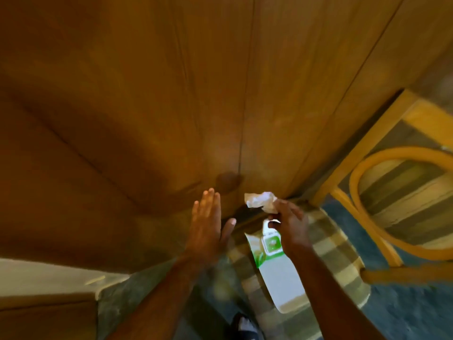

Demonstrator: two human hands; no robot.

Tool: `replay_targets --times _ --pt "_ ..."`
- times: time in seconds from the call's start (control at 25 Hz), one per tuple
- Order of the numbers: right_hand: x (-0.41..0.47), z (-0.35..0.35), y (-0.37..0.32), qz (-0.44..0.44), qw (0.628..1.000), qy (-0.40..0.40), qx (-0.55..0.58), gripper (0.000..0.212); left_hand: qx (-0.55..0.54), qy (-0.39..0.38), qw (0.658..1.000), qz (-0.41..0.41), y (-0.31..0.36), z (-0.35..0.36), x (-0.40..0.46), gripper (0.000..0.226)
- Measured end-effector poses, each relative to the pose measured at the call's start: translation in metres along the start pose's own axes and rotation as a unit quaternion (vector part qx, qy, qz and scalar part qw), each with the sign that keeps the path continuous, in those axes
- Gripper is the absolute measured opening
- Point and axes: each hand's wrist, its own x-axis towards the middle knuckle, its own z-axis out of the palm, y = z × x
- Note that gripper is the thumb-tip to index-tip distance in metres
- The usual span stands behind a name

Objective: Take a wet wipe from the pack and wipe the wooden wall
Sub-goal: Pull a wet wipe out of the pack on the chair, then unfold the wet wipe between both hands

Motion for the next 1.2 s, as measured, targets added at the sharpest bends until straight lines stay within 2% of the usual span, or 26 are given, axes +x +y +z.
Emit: replay_targets --times 0.12,0.2,0.28,0.32,0.4,0.48,0.52,0.6,0.72,0.88,0.92,1.0,1.08,1.12,1.2 --pt "-0.054 0.074 -0.085 -0.085 0.987 -0.132 -0.011 0.015 -0.114 0.118 0.986 -0.016 0.021 -0.116 0.002 0.068" --pt "-0.091 0.126 -0.139 -0.168 0.962 -0.213 -0.012 0.015 -0.211 0.189 0.959 0.004 0.028 -0.197 0.001 0.051" --pt "-0.124 0.170 -0.182 -0.240 0.936 -0.256 -0.006 0.018 -0.348 0.235 0.907 0.022 0.032 -0.267 -0.005 0.021" --pt "-0.137 0.186 -0.200 -0.262 0.930 -0.258 0.003 0.019 -0.403 0.271 0.874 0.019 0.032 -0.296 -0.009 0.015" --pt "-0.156 0.210 -0.227 -0.259 0.934 -0.243 0.043 0.020 -0.509 0.314 0.802 -0.004 0.023 -0.344 -0.023 0.013" --pt "-0.174 0.227 -0.244 -0.215 0.943 -0.242 0.073 0.020 -0.591 0.306 0.746 -0.017 0.017 -0.376 -0.038 0.012" --pt "-0.185 0.236 -0.249 -0.205 0.943 -0.254 0.070 0.020 -0.599 0.292 0.746 -0.007 0.014 -0.388 -0.045 0.012" --pt "-0.201 0.251 -0.253 -0.223 0.933 -0.280 0.040 0.018 -0.581 0.265 0.769 0.016 0.017 -0.399 -0.052 0.015" --pt "-0.224 0.267 -0.248 -0.261 0.917 -0.302 0.006 0.018 -0.560 0.297 0.772 0.034 0.019 -0.407 -0.058 0.012" --pt "-0.230 0.274 -0.253 -0.279 0.939 -0.201 -0.007 0.015 -0.566 0.328 0.757 0.005 0.004 -0.424 -0.067 0.012" --pt "-0.230 0.274 -0.256 -0.265 0.941 -0.209 0.015 0.015 -0.558 0.321 0.765 0.001 0.002 -0.427 -0.069 0.011" --pt "-0.231 0.274 -0.260 -0.222 0.920 -0.320 0.047 0.009 -0.535 0.303 0.788 0.001 0.001 -0.430 -0.070 0.011" --pt "-0.231 0.276 -0.256 -0.222 0.886 -0.408 -0.013 0.021 -0.515 0.288 0.807 0.009 0.003 -0.432 -0.070 0.013" --pt "-0.231 0.278 -0.255 -0.237 0.878 -0.415 -0.037 0.021 -0.509 0.286 0.812 0.011 0.004 -0.434 -0.070 0.016" --pt "-0.228 0.277 -0.258 -0.246 0.892 -0.378 -0.013 0.011 -0.500 0.290 0.816 0.007 0.003 -0.438 -0.072 0.022"
